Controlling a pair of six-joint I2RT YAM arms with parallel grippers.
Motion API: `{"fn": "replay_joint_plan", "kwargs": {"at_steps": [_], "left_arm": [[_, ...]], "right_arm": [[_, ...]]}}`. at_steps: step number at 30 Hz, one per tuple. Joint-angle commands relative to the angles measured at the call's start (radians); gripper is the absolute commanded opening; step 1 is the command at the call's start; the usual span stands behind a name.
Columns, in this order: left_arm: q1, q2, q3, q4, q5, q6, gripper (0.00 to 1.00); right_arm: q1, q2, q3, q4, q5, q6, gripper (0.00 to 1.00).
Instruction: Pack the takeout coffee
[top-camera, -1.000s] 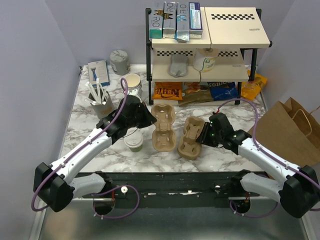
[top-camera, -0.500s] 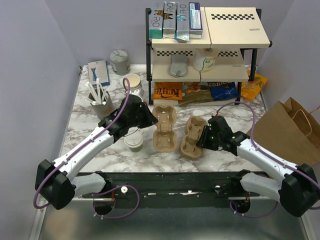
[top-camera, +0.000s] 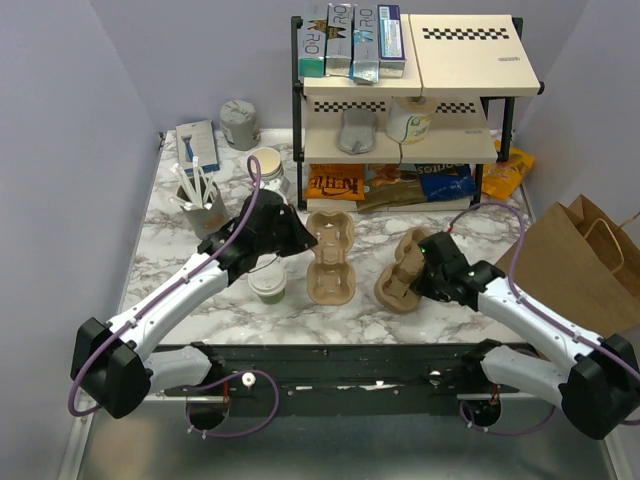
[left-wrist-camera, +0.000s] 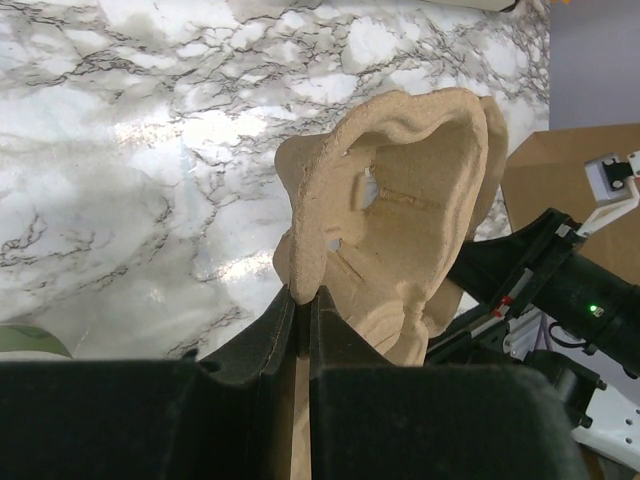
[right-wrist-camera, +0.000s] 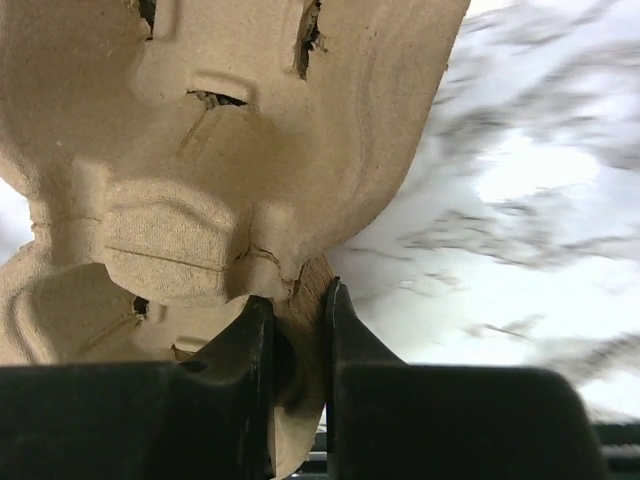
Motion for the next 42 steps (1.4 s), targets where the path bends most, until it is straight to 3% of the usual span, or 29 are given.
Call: {"fn": "replay_joint_plan", "kwargs": {"at_steps": [1,9,12,15,19,22,24,25,26,28,29,32,35,39,42], "left_arm": [[0.003,0.021,-0.022,0.045,0.055,0.018,0.04],[-0.037,0.084,-0.047,0.081,0.095,-0.014,0.04],[-0.071,0.110,-0.065,0.108,0.093,-0.033,0.04],[-0.085,0.150,-0.071,0.125,0.095,-0.051,0.04],[-0.121,0.222,-0.073,0.144,0.093,-0.057,0.04],[-0.126,0.262,-0.071,0.144,0.082,-0.062,0.07],[-0.126,0.273,-0.076,0.153,0.073,-0.063,0.20],[-0.126,0.279,-0.077,0.151,0.063,-0.063,0.22],[-0.126,0.280,-0.074,0.145,0.056,-0.062,0.33],[-0.126,0.276,-0.068,0.136,0.044,-0.057,0.48],[-0.126,0.271,-0.064,0.128,0.041,-0.053,0.65],[-0.128,0.242,-0.045,0.118,0.035,-0.045,0.90],[-0.128,0.208,-0.005,0.076,0.006,-0.033,0.99],[-0.129,0.156,0.064,0.027,-0.002,0.013,0.99],[-0.131,0.110,0.143,-0.037,-0.026,0.042,0.99]], "right_arm": [[-0.050,-0.060,0.046,-0.100,0.179,0.059,0.02],[-0.263,-0.100,0.012,-0.054,0.150,-0.021,0.03],[-0.366,-0.099,0.014,-0.007,0.104,-0.076,0.09],[-0.410,-0.078,0.044,-0.002,0.081,-0.101,0.26],[-0.410,-0.093,0.060,0.030,0.013,-0.141,0.63],[-0.412,-0.145,0.055,0.061,-0.033,-0.191,0.75],[-0.412,-0.194,0.057,0.075,-0.054,-0.251,0.80],[-0.412,-0.214,0.058,0.075,-0.062,-0.271,0.81],[-0.412,-0.232,0.058,0.078,-0.073,-0.306,0.82],[-0.410,-0.289,0.058,0.093,-0.126,-0.338,0.84],[-0.409,-0.307,0.058,0.099,-0.155,-0.369,0.84],[-0.410,-0.364,0.061,0.118,-0.278,-0.411,0.84],[-0.384,-0.401,0.078,0.132,-0.347,-0.440,0.84],[-0.271,-0.417,0.097,0.158,-0.386,-0.472,0.89],[-0.118,-0.381,0.141,0.161,-0.354,-0.477,0.90]]}}
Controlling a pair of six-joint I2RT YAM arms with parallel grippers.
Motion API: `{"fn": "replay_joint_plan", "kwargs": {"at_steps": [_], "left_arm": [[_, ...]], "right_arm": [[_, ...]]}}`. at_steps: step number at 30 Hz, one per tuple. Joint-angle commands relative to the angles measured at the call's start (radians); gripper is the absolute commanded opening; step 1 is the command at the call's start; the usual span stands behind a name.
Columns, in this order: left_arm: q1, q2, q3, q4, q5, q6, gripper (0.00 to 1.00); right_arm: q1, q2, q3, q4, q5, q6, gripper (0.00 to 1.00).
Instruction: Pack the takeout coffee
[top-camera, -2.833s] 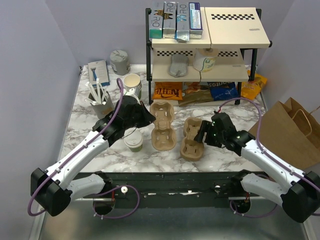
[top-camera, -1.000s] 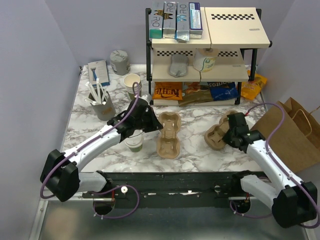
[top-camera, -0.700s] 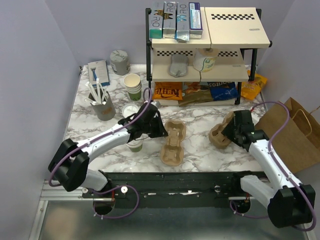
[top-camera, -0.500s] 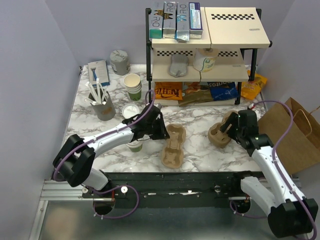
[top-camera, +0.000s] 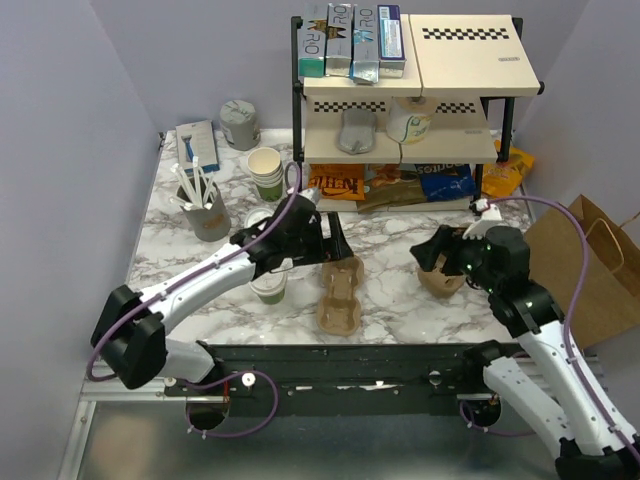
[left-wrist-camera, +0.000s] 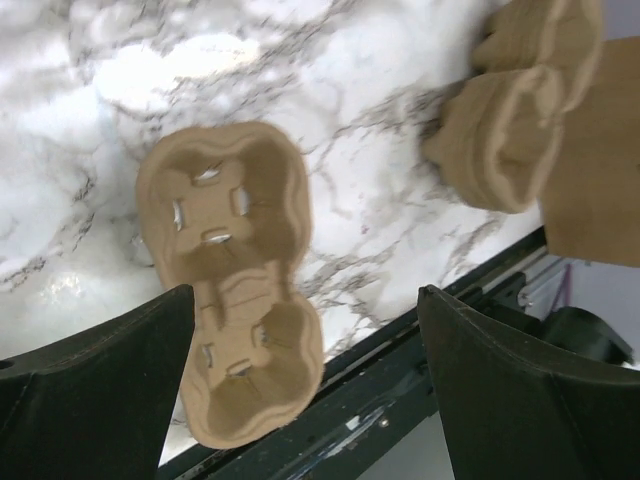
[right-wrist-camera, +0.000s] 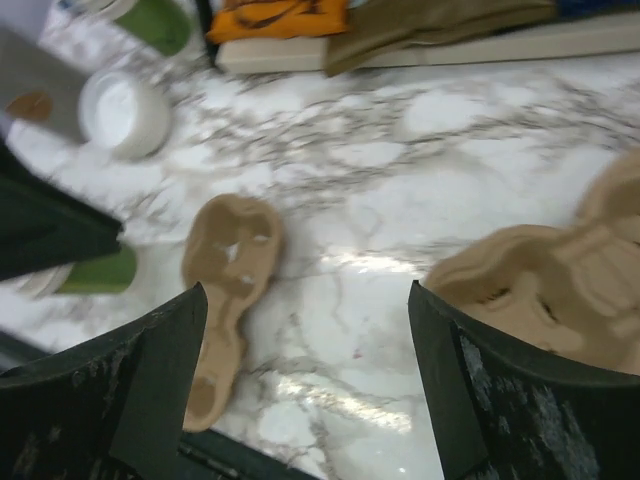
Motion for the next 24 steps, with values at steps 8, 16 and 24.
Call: {"fn": "replay_joint_plan", "kwargs": {"at_steps": [8,16,24], "left_arm": [[0.080,-0.293,0.236,-0.406,-0.385,0.123,0.99],[0.286,-0.469,0.122,-0.630,-0.465,0.034,0.99],[0.383,-0.531,0.049,-0.748,-0.613,0.005,0.99]], "right_arm": [[0.778,0.234,0.144,0.238,0.165,-0.441,0.87],[0.924,0.576,0.314,0.380,-0.078,-1.006,0.86],[0.923,0.866,0.526,0.318,-0.170,-1.169,0.84]]}}
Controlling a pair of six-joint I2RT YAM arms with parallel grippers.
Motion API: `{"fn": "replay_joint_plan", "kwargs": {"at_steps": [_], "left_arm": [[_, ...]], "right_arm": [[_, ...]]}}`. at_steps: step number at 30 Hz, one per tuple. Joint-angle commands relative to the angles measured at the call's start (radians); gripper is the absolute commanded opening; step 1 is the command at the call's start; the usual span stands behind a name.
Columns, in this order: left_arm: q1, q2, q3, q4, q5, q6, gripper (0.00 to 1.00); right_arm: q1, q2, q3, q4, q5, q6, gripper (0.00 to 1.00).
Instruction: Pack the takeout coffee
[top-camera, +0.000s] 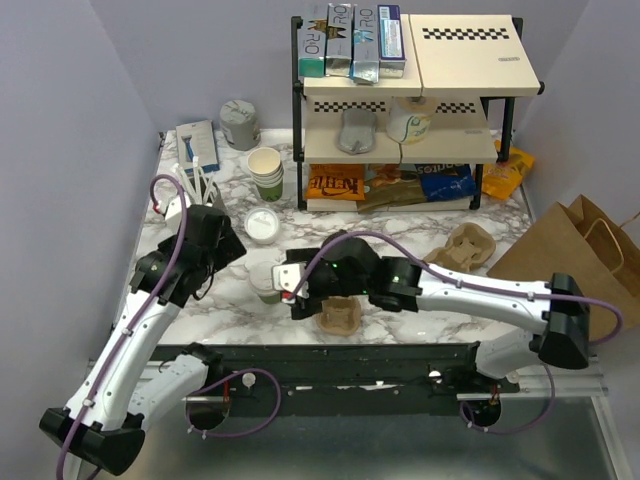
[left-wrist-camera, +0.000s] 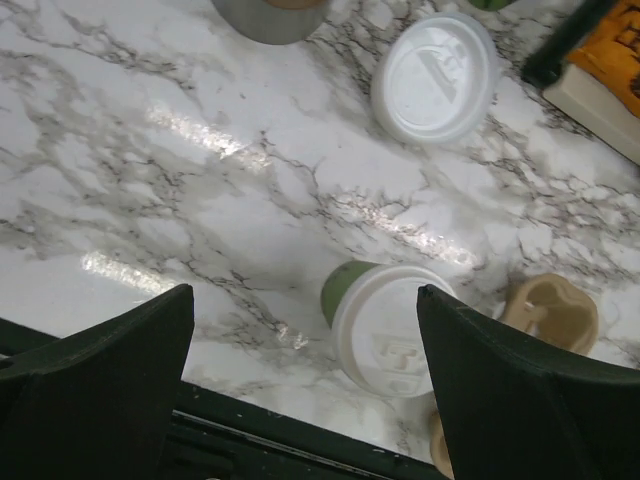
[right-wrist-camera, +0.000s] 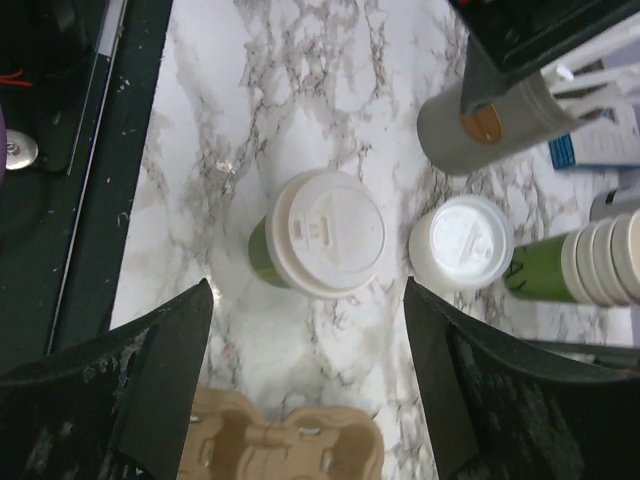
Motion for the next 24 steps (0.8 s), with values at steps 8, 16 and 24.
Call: {"fn": "replay_joint_plan", "kwargs": {"at_steps": [8,16,24], "left_arm": [[0.150,-0.041,-0.121,-0.014,-0.018,0.015,0.99],[0.228,-0.038,-0.155,0.048,0.111,0.072,0.99],[0.233,-0.063,-0.155,0.080,0.189,0.086,0.99]], "right_arm": [[0.002,0.240,0.205,-0.090,-0.130,-0.173,0.81],[-0.016,0.208,0.159,-0.027,-0.108,-0.104,0.79],[-0.148,-0.073,-0.048,0.148,0.158,0.231,0.83]]}}
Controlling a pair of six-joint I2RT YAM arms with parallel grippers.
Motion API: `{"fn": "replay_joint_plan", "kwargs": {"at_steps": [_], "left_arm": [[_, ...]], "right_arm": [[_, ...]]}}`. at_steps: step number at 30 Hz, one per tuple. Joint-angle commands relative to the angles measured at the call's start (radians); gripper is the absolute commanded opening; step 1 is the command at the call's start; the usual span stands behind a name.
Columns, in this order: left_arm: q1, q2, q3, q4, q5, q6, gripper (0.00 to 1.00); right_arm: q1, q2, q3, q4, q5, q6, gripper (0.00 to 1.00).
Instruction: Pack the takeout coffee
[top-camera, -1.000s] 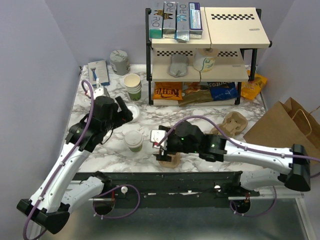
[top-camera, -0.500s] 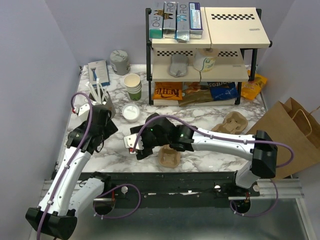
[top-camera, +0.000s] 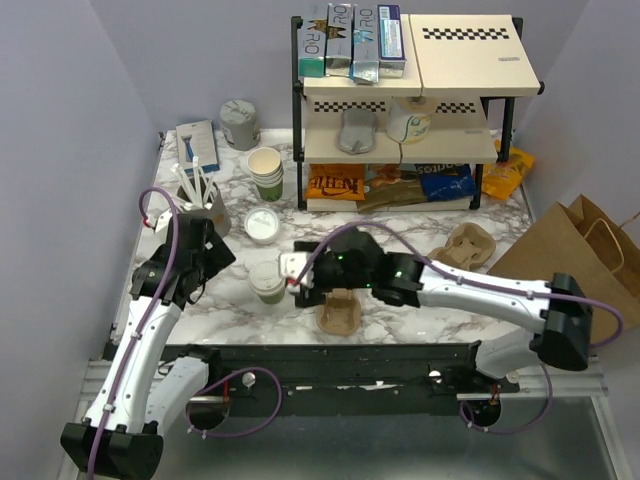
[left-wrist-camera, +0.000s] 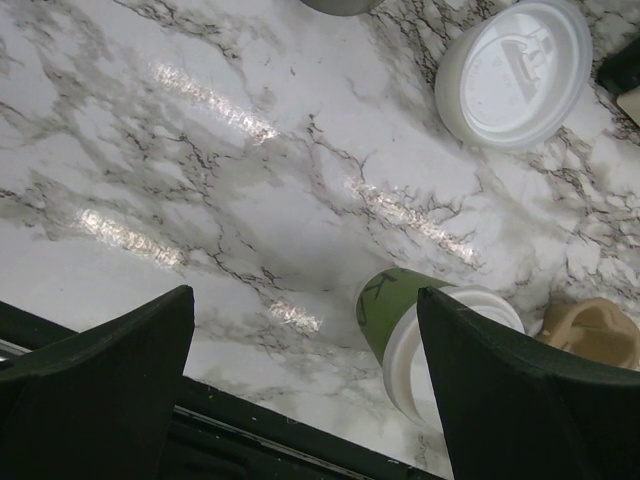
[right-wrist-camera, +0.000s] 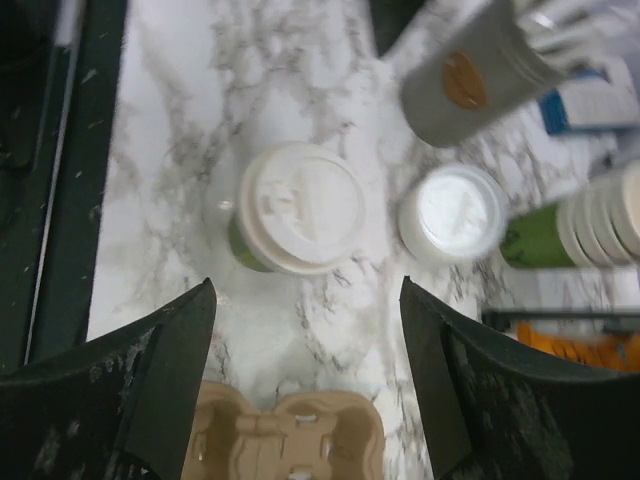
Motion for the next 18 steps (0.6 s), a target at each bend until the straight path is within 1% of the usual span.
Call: {"fn": "replay_joint_plan", "kwargs": {"at_steps": [1,3,4,5,6,7,8,9,10,11,12,13,14,15,16,18], "left_arm": [[0.009,-0.019,-0.002,0.037,0.080,0.027,0.99],[0.008,-0.022,0.000,0.042,0.089,0.037,0.99],[0.008,-0.022,0.001,0.042,0.093,0.039,0.99],[0.008,-0.023,0.001,0.042,0.104,0.041,0.99],[0.008,-0.025,0.001,0.048,0.116,0.047,0.99],[0.008,-0.028,-0.002,0.054,0.130,0.053,0.99],[0.008,-0.031,-0.004,0.065,0.165,0.062,0.99],[0.008,-0.031,-0.004,0.068,0.175,0.071,0.99],[0.008,-0.031,-0.005,0.069,0.181,0.076,0.99],[0.008,-0.031,-0.005,0.076,0.187,0.080,0.99],[0.008,-0.030,-0.007,0.077,0.196,0.087,0.99],[0.008,-0.028,-0.007,0.080,0.207,0.096,0.99],[0.008,-0.024,-0.005,0.083,0.213,0.099,0.99],[0.008,-0.020,-0.004,0.085,0.225,0.100,0.99],[0.008,-0.016,-0.002,0.086,0.230,0.103,0.99],[0.008,-0.011,-0.004,0.097,0.244,0.107,0.99]], "right_arm": [[-0.176,-0.183,-0.056,0.112,0.306,0.298,0.84],[-0.245,-0.252,-0.055,0.081,0.469,0.433,0.86],[-0.291,-0.280,-0.040,0.044,0.672,0.470,0.90],[-0.316,-0.332,-0.020,-0.011,0.747,0.518,0.93],[-0.351,-0.355,0.009,-0.157,0.788,0.628,0.93],[-0.432,-0.378,0.072,-0.253,0.846,0.726,0.94],[-0.486,-0.413,0.110,-0.349,0.844,0.812,0.94],[-0.541,-0.427,0.137,-0.513,0.836,0.931,0.94],[-0.650,-0.438,0.185,-0.580,0.820,0.963,0.94],[-0.696,-0.446,0.204,-0.630,0.833,0.975,0.94],[-0.733,-0.455,0.223,-0.722,0.857,0.982,0.95],[-0.800,-0.458,0.244,-0.756,0.899,0.982,0.95],[-0.842,-0.458,0.270,-0.779,0.896,0.973,0.96],[-0.888,-0.457,0.282,-0.798,0.866,0.939,0.96],[-0.979,-0.453,0.290,-0.804,0.793,0.931,0.96],[-1.017,-0.450,0.290,-0.816,0.728,0.914,0.95]]}}
